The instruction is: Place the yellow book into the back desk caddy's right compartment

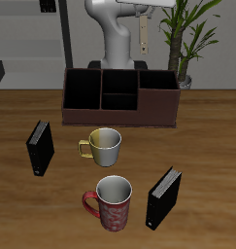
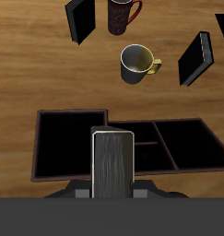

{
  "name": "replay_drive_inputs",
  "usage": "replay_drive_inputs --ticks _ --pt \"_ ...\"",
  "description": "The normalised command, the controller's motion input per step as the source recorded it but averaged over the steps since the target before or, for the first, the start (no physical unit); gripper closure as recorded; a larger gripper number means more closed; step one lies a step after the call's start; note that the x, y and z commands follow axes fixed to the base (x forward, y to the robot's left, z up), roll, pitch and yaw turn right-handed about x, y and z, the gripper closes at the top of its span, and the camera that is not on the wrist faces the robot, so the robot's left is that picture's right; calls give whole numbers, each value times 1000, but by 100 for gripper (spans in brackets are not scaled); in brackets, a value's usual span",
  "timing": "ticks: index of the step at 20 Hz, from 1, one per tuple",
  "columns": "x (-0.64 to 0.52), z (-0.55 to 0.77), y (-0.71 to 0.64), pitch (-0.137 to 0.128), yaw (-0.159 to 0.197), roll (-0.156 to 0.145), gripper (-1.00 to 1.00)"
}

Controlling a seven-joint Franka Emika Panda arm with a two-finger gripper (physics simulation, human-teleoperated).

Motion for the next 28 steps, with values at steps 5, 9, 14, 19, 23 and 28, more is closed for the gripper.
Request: replay_drive_inputs --ticks 5,9,14,19,23,28 --pt "129 11 225 14 -12 12 100" --pt "96 -57 334 14 11 68 100" --pt "38 -105 182 28 -14 27 100" --pt "135 -128 118 20 1 23 100" --pt "136 -98 -4 11 -11 -7 100" --pt "117 -158 7 24 -17 7 100"
